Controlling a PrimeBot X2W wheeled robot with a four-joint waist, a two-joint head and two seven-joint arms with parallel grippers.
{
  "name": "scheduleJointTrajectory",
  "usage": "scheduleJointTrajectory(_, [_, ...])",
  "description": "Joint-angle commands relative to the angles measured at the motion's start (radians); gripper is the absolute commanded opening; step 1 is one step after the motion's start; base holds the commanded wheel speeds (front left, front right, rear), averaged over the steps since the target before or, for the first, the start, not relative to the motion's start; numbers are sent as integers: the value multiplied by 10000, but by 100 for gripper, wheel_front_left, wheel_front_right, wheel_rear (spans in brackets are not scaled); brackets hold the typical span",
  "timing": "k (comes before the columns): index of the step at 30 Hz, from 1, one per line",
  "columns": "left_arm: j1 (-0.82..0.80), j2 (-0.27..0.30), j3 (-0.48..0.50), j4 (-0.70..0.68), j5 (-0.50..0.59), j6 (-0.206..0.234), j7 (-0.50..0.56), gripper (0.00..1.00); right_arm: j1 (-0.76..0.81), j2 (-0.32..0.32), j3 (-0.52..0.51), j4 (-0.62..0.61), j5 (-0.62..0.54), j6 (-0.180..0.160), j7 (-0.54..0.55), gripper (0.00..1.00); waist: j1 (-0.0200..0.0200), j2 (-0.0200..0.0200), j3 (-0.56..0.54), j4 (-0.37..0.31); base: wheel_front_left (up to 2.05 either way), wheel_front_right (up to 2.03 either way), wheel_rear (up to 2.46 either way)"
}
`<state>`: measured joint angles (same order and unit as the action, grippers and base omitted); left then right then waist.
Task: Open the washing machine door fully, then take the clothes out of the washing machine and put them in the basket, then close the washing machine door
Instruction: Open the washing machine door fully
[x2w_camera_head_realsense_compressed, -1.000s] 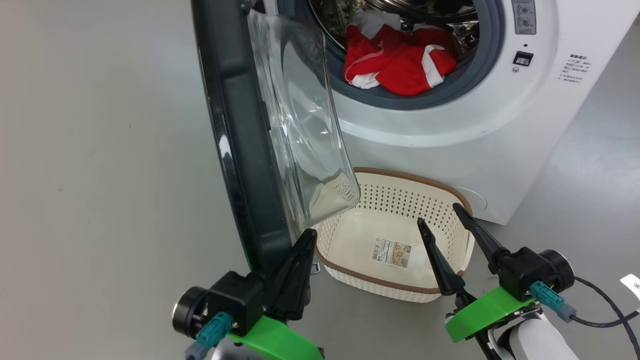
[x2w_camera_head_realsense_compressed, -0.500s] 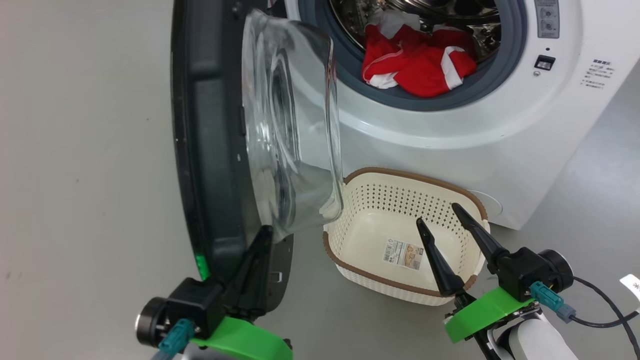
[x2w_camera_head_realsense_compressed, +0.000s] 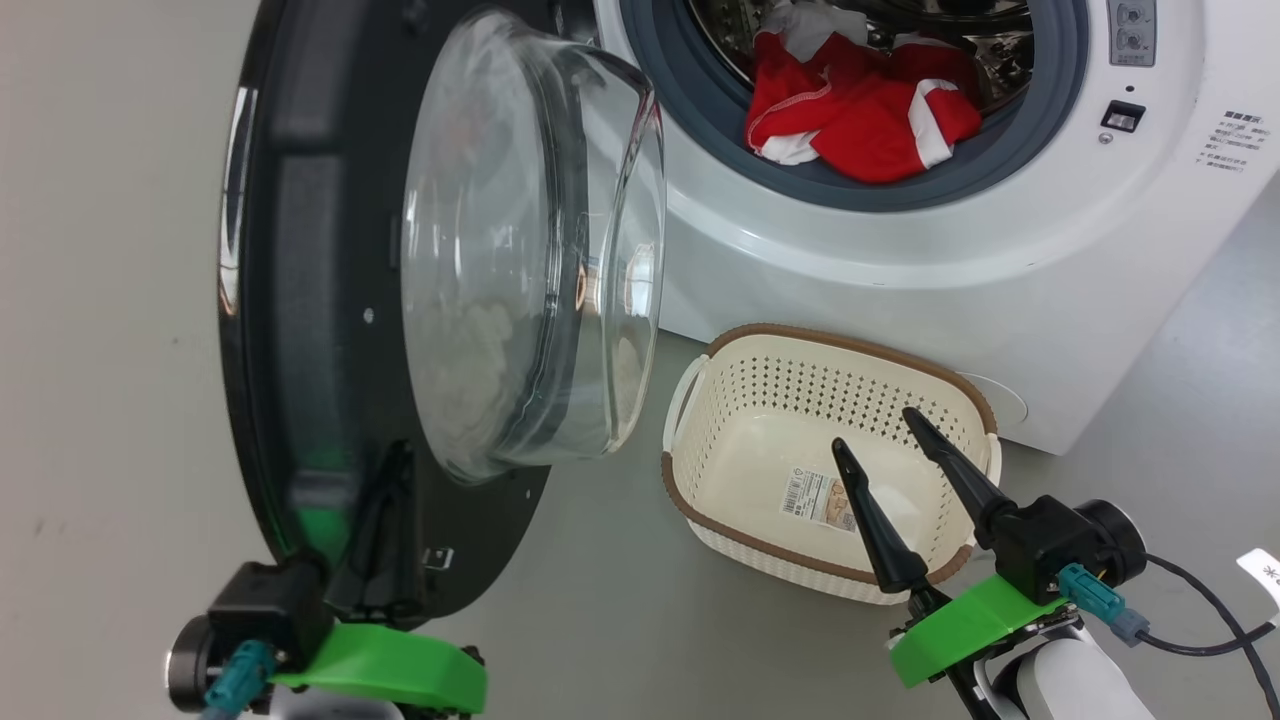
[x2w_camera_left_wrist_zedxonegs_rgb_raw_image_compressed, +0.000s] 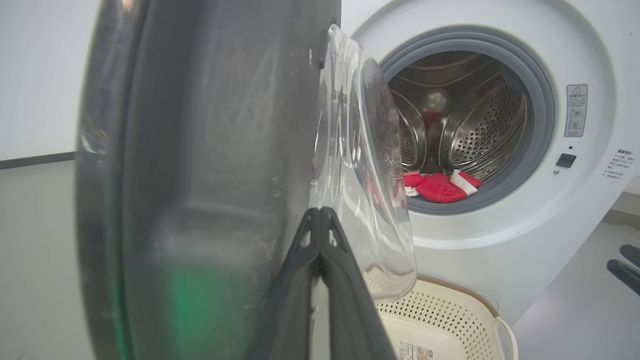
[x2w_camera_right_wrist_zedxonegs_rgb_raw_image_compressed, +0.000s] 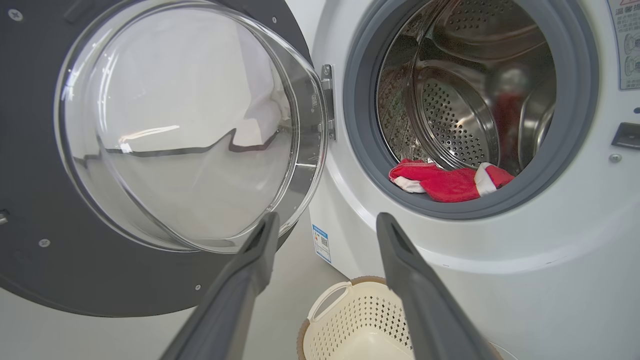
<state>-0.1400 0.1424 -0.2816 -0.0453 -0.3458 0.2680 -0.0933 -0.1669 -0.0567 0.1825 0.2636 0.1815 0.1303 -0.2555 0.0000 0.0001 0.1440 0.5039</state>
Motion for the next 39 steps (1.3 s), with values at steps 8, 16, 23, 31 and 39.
scheduleJointTrajectory(8, [-289,418,1226,531,-475,130,-739,0,-113,64,235,-169,-271,4,-63,100,0,-1,32,92,0,0,0])
scheduleJointTrajectory(16, [-557,542,1610,955,-553,295,-1008,0,-81,64,233,-152,-554,4,-63,100,0,-1,141,260,0,0,0])
scheduleJointTrajectory(23, [-985,658,2141,1627,-876,190,-1329,0,-148,64,434,-141,-675,4,-63,100,0,-1,373,283,0,0,0])
scheduleJointTrajectory(31, [-1644,809,2587,2533,-1051,40,-1545,0,-239,64,532,-48,-866,4,-63,100,0,-1,653,263,0,0,0])
scheduleJointTrajectory(39, [-2213,861,3460,3459,-1398,-97,-1664,0,-330,-9,516,-50,-995,4,-20,100,0,-1,836,172,0,0,0])
